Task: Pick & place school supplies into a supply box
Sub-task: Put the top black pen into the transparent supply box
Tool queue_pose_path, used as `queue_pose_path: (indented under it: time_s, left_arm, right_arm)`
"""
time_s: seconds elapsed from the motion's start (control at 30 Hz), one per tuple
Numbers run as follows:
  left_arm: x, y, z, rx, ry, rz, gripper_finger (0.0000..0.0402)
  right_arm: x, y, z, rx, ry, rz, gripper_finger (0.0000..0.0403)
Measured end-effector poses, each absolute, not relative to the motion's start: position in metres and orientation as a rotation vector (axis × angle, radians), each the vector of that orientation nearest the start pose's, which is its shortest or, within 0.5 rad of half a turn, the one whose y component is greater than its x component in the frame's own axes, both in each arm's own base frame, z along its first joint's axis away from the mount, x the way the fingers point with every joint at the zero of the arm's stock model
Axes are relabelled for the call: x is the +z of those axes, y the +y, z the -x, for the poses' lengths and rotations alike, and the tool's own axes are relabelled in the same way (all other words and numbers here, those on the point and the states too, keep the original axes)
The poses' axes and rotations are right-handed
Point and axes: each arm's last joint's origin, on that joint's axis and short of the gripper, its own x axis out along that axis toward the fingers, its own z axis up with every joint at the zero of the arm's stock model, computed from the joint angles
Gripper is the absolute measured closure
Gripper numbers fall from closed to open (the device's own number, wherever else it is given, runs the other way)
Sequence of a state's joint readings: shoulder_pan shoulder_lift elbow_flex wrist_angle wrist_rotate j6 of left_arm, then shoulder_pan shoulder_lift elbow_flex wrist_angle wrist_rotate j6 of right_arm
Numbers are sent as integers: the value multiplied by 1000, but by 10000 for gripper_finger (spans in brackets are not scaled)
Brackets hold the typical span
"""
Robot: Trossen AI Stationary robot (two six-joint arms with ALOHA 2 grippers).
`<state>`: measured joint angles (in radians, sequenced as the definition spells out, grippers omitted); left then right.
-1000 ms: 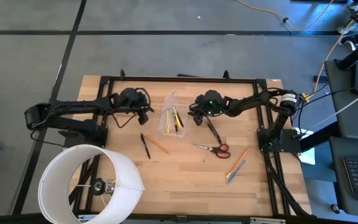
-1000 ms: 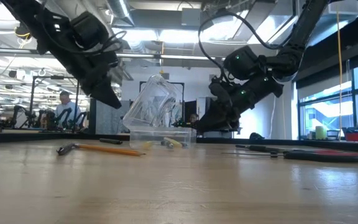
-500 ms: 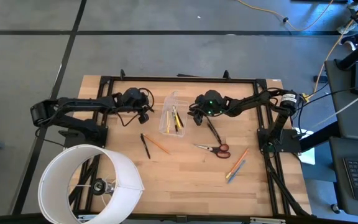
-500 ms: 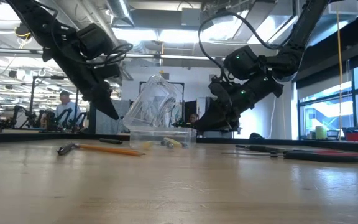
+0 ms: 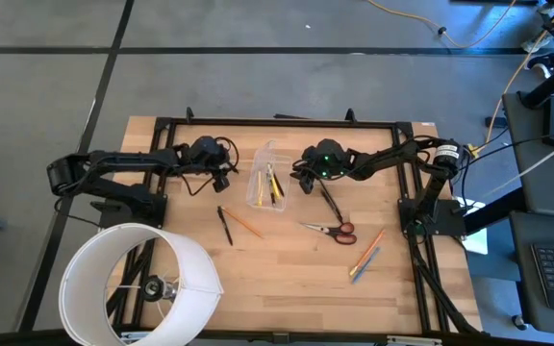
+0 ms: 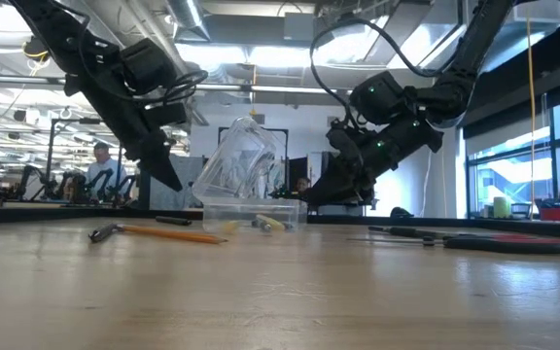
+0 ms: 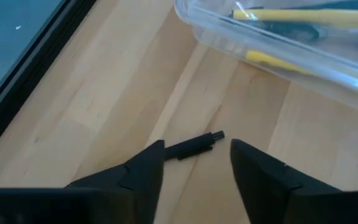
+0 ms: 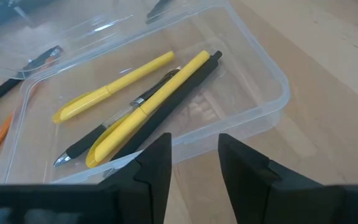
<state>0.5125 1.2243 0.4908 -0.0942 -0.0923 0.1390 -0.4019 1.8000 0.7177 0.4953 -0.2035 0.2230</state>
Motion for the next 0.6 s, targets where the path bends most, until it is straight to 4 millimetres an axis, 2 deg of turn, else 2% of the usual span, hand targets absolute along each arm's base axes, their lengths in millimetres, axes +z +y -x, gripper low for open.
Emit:
queue_pose_path:
  time_s: [0.13,0.27,0.43,0.6]
  left_arm:
    - [161,108,-189,494,840,102,181]
    - [162,108,-189,516,820,159,170]
    - [162,109,-190,476,837,62,169]
    - [170,119,-208,415,917,-28,174]
  right_arm:
    - [119,-123,-304,-256,539,-391,267]
    - [119,-123,-304,-255,539,-391,267]
    - [119,-123,-304,-249,541,-367,267]
    - [119,-123,-304,-249,541,-368,267]
